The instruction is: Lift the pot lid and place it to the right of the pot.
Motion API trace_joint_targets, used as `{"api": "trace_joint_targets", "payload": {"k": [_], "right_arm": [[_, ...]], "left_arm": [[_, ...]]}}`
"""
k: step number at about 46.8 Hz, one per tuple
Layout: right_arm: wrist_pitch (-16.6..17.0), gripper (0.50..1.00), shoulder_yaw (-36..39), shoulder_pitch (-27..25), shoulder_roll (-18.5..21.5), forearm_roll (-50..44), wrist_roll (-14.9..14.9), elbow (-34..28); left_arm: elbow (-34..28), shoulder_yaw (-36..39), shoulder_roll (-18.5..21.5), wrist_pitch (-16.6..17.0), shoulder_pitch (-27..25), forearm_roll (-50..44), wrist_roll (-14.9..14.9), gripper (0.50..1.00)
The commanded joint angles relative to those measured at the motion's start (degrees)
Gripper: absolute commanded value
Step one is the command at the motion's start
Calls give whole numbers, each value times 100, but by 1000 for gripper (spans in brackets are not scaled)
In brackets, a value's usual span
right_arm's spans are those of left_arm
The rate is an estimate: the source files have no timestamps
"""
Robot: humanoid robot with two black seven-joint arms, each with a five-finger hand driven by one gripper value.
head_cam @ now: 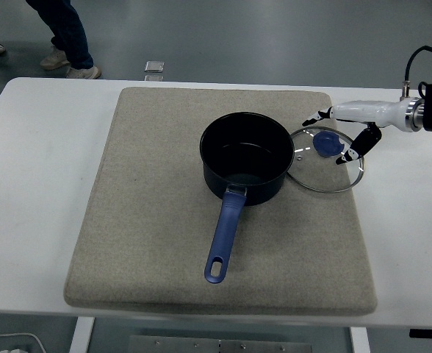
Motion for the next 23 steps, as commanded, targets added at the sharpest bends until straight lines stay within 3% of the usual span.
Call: {"api": "trace_joint_targets", "payload": {"k": [1, 23], "right_arm": [[-1, 919, 0, 10, -22, 0, 0, -1], [-45, 919, -8, 563, -251, -8, 0, -18]], "left_arm": [[-5, 0, 0, 0, 0, 0, -3, 1000], [-5, 0, 0, 0, 0, 0, -3, 1000]]}}
